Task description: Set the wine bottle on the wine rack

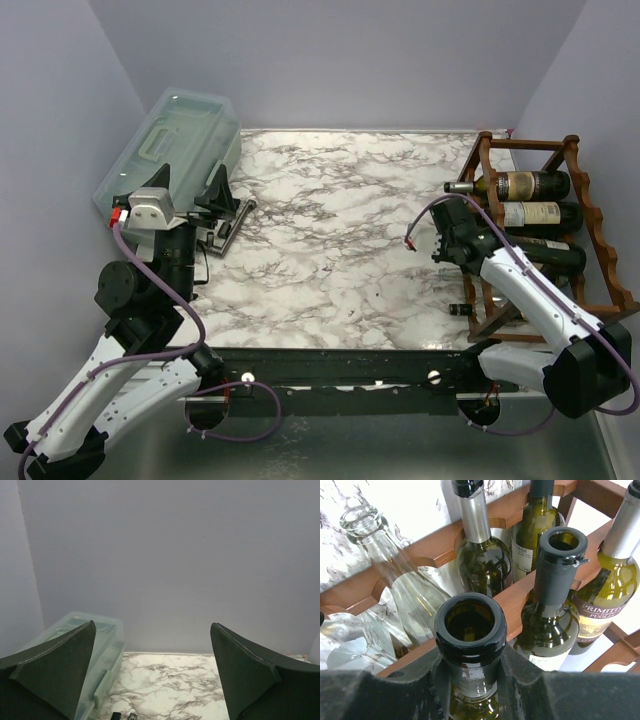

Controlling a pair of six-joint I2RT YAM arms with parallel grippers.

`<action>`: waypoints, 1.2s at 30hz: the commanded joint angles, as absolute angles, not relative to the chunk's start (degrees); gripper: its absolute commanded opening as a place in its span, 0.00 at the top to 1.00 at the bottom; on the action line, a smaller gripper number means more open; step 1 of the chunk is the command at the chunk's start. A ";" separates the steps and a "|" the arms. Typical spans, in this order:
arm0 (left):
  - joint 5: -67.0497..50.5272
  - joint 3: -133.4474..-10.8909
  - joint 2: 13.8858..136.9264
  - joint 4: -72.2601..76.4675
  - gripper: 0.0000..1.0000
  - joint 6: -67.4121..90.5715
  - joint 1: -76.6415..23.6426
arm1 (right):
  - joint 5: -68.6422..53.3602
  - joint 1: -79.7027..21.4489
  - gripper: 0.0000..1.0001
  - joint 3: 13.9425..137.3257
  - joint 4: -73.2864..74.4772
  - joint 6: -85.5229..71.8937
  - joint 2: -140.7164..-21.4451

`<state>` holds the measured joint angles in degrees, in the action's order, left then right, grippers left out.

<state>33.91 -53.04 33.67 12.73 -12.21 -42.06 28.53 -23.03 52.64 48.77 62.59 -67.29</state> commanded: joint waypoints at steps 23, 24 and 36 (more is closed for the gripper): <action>35.05 -53.77 31.72 13.18 0.02 -11.84 -44.02 | 32.46 -23.54 0.99 54.10 45.30 94.86 -68.69; 35.20 -53.78 31.79 13.18 0.02 -12.11 -44.14 | 32.50 -23.56 0.99 54.66 45.21 95.08 -68.73; 35.57 -53.90 31.28 13.31 0.02 -12.23 -44.82 | 27.10 -18.79 1.00 50.23 41.59 95.95 -64.97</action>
<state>34.20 -53.04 32.08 12.73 -11.86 -44.40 29.95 -20.73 51.81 44.01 67.46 -66.78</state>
